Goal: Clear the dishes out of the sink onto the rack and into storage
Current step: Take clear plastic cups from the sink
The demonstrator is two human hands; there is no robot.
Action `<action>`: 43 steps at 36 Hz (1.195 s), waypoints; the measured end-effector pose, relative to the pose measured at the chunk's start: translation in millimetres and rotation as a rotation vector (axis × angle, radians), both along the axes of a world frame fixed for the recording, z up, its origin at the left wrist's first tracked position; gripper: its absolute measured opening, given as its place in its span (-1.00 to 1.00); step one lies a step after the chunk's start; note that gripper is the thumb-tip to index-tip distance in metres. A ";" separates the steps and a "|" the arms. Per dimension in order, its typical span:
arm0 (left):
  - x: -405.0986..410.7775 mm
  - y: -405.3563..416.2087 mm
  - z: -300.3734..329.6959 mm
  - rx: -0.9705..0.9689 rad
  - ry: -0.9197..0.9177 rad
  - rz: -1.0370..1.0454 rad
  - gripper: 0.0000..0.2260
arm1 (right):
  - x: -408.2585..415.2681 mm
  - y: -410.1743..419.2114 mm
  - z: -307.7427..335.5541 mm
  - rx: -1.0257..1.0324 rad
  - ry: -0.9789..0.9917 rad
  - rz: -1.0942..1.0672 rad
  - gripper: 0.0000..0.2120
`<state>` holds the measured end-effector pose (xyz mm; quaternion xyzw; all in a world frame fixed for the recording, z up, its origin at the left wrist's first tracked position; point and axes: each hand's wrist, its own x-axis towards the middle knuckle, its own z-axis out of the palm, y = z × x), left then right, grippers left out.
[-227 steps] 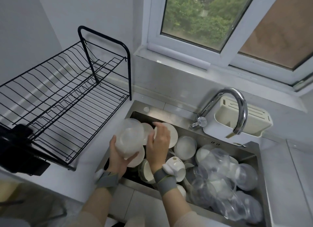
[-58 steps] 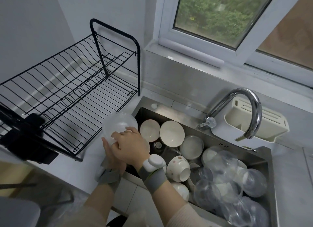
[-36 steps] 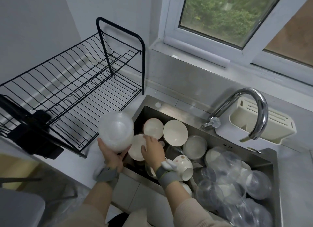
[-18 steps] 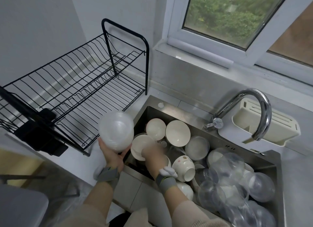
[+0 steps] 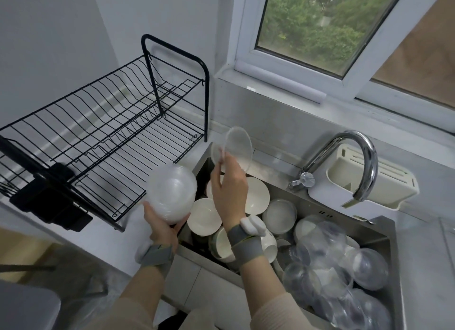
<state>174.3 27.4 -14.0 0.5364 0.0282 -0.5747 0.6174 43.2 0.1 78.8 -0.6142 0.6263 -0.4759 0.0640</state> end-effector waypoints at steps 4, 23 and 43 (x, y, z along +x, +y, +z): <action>-7.7 -0.7 -2.8 0.031 0.025 0.001 -0.53 | 17.6 0.3 23.1 -0.079 0.219 0.195 -0.74; -8.0 4.6 -8.8 -0.161 -0.432 -0.236 -0.73 | 51.5 20.4 1.3 0.508 0.366 0.586 -0.68; 6.9 -4.9 -15.2 -0.040 -0.005 0.005 -0.47 | -23.7 79.1 -140.6 0.994 0.538 0.308 -0.70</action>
